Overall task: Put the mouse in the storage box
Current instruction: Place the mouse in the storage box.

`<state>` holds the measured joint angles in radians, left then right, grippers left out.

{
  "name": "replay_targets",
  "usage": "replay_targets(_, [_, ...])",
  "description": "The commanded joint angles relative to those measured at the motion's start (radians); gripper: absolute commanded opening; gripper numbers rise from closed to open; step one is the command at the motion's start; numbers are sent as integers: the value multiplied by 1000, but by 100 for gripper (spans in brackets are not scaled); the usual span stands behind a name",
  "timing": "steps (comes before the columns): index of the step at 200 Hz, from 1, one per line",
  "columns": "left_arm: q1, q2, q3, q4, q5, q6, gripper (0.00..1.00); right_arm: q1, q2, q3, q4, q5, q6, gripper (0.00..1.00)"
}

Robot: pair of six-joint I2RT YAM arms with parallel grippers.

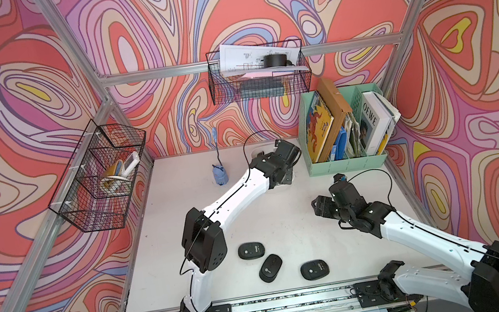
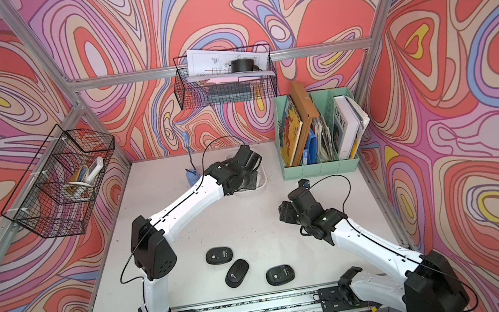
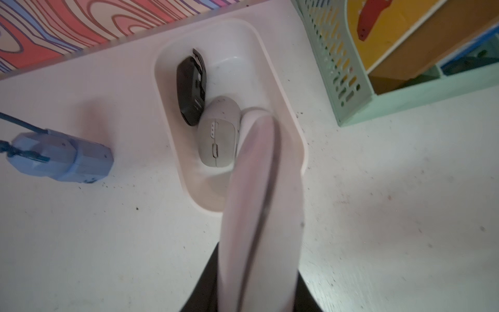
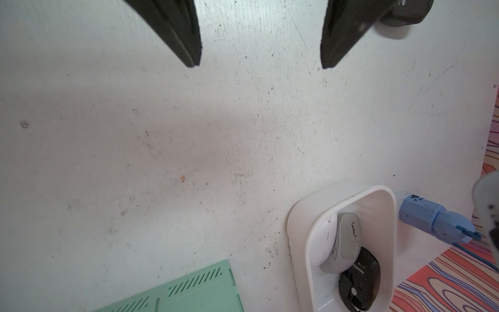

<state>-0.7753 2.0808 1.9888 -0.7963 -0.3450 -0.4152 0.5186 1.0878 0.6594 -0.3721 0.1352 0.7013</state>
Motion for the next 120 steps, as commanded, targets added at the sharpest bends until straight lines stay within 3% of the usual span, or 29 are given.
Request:
replay_targets(1, [7,107,81,-52,-89,138,10,6,-16,-20,-2,19,9,71])
replay_targets(71, [26,392,394,34,-194,322,13,6,-3,-56,25,-8,22,71])
replay_targets(120, [31,496,455,157,-285,475,16,6,12,-81,48,-10,26,71])
